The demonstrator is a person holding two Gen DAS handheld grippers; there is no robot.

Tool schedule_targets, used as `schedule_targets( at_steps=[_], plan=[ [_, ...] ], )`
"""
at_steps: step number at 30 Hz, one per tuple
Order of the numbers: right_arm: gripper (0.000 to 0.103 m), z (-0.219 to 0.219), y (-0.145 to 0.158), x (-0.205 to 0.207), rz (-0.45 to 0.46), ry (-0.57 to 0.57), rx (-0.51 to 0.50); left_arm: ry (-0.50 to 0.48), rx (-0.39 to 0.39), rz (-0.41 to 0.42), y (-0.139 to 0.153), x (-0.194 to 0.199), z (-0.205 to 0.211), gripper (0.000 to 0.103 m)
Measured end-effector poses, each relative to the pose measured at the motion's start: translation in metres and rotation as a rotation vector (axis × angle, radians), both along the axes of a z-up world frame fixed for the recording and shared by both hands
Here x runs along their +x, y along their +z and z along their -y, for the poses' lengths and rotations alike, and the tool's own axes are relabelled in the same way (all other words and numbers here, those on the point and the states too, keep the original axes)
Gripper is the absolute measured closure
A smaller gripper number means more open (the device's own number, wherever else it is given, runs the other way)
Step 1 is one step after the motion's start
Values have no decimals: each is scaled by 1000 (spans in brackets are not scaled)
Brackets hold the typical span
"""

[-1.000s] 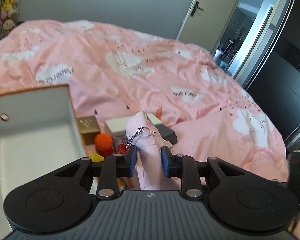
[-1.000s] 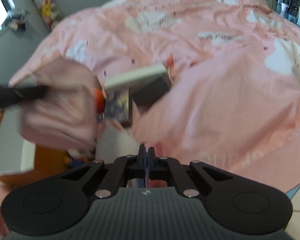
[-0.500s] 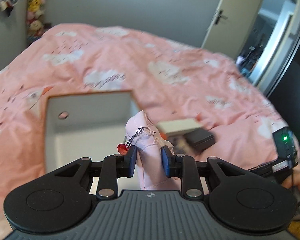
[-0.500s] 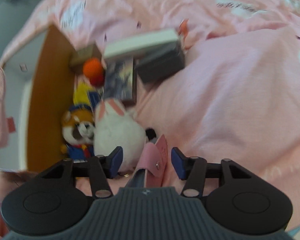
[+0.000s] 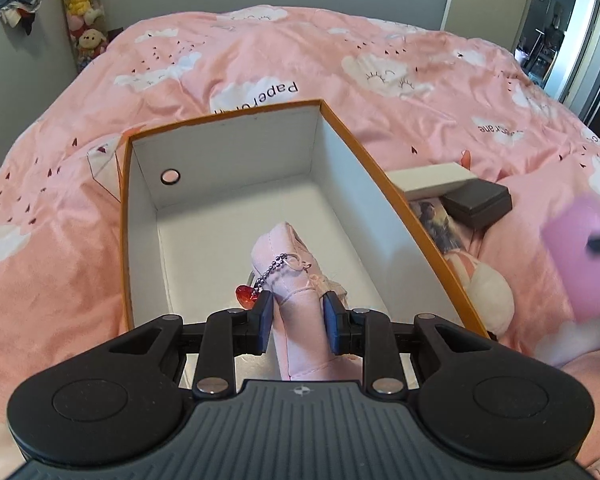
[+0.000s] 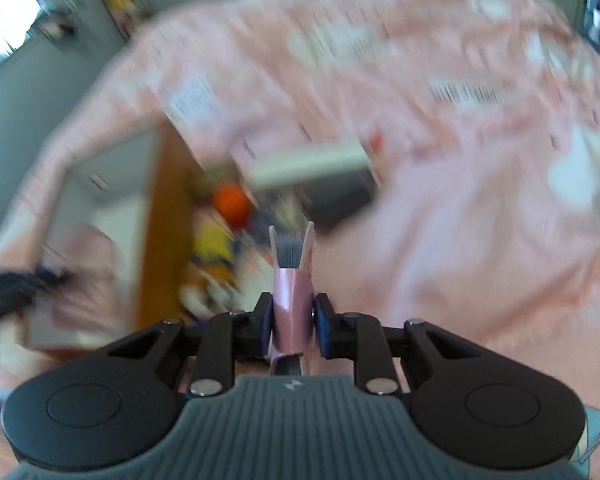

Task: Organize objects
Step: 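Lift the pink wallet with the right tool while the left carries the backpack over the box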

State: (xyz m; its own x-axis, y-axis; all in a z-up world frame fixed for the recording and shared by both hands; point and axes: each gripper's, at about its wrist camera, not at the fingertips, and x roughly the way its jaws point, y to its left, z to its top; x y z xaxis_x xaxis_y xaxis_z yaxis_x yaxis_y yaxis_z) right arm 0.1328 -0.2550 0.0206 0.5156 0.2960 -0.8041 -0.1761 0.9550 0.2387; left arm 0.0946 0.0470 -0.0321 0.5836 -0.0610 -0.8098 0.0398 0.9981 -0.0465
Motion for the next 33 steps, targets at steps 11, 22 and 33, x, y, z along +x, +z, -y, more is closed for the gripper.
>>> schedule_targets(
  at_steps=[11, 22, 33],
  plan=[
    [80, -137, 12, 1, 170, 241, 150, -4, -16, -17, 1, -10, -8, 72],
    [80, -177, -54, 9, 28, 268, -62, -29, -155, -42, -20, -5, -26, 72],
    [80, -184, -73, 15, -31, 245, -157, -54, -321, -77, -35, 1, -36, 70]
  ],
)
